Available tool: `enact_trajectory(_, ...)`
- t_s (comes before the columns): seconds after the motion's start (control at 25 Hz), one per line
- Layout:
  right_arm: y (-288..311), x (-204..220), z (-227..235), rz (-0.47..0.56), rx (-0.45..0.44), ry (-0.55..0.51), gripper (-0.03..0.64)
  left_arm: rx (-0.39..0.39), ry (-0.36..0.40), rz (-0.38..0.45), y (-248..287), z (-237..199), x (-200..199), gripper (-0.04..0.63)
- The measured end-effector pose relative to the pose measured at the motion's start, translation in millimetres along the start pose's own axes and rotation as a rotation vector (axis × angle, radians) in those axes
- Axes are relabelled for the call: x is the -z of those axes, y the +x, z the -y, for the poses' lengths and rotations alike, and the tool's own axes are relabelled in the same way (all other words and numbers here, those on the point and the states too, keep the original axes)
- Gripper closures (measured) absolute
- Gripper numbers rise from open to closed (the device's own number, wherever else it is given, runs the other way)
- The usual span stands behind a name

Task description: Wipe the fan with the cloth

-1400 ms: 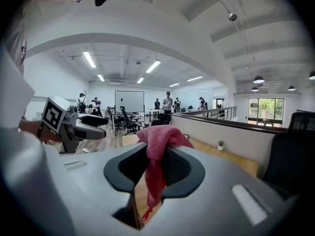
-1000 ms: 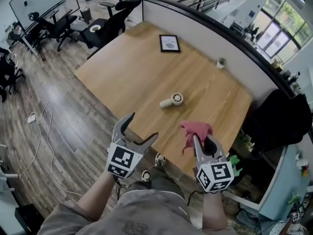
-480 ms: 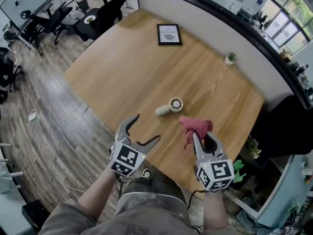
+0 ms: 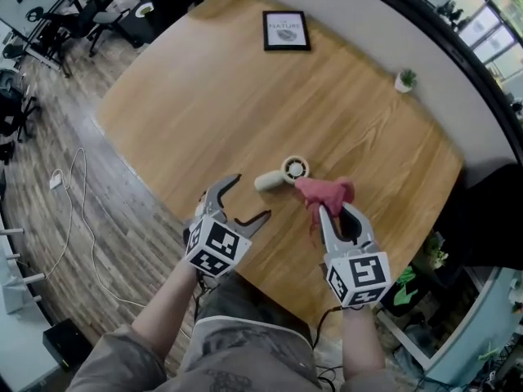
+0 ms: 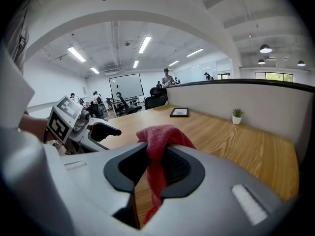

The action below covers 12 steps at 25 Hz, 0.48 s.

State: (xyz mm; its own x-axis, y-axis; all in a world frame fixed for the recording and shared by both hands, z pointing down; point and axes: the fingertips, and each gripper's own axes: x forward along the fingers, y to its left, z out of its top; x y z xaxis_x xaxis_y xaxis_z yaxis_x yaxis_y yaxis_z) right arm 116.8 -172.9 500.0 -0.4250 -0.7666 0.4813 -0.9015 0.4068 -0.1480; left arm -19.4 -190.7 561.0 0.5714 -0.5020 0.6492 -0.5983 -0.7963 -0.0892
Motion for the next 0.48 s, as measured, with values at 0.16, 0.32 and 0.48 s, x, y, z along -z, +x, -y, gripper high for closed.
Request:
enact_trajectory(0.16,17.4,8.2,8.2,-0.017,-0.002,-0.002,0.534,0.050,0.009,-0.028,25.9,0.3,7.9,0.227)
enact_trajectory(0.32,31.9,14.5,16.0,-0.024,0.016,0.013,0.534,0.107,0.030,-0.049,49.4,-0.4,19.9,0.227)
enact_trajectory(0.48,46.8,21.2,23.8,-0.037,0.034,0.029,0.532,0.184,0.047,-0.085,70.5,3.8,35.1,0.230)
